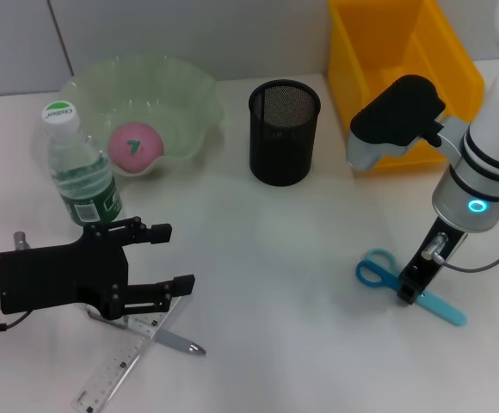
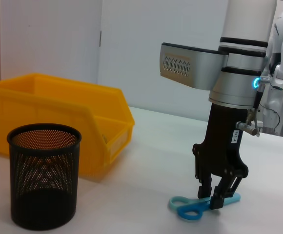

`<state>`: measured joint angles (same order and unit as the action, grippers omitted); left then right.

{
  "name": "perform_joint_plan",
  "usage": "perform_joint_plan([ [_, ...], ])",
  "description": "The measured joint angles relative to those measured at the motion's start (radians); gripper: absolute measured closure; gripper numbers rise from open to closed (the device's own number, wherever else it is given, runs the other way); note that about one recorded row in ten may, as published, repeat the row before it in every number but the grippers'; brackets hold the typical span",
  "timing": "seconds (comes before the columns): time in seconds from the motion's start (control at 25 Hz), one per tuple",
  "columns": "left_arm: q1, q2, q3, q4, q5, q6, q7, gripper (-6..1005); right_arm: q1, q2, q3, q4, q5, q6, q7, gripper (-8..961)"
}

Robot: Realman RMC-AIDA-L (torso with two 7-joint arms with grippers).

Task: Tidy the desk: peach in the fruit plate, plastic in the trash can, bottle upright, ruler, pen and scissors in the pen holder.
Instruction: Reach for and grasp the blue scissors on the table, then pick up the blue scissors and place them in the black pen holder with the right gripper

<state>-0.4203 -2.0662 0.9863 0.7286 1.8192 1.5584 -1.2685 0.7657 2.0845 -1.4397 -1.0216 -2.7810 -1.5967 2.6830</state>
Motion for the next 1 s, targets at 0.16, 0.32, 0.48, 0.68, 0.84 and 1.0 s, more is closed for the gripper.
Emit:
perform_joint_plan([
  [0.16, 0.000, 0.000, 0.000, 0.000, 0.000, 0.000, 0.000, 200, 0.000, 0.000, -0.001, 0.000, 0.000, 0.000, 0.000, 670],
  [0.32, 0.000, -0.001, 0.000, 0.000, 0.000, 0.000, 0.000, 200, -0.001, 0.000, -0.001, -0.001, 0.000, -0.001, 0.000, 694],
  [0.48, 0.000, -0.001, 0.000, 0.000, -0.004, 0.000, 0.000, 200, -0.007, 0.000, -0.001, -0.012, 0.000, -0.003, -0.002, 710],
  [0.68, 0.000, -0.002, 0.000, 0.000, -0.009, 0.000, 0.000, 200, -0.010, 0.000, 0.007, -0.037, 0.000, -0.011, -0.003, 729],
  [0.84, 0.000, -0.002, 0.000, 0.000, -0.010, 0.002, 0.000, 200, -0.018, -0.004, 0.043, -0.091, 0.019, -0.030, -0.003, 735],
  [1.0, 0.000, -0.002, 0.000, 0.000, -0.014, 0.003, 0.000, 200, -0.041, -0.006, 0.136, -0.259, 0.039, -0.058, -0.022, 737],
])
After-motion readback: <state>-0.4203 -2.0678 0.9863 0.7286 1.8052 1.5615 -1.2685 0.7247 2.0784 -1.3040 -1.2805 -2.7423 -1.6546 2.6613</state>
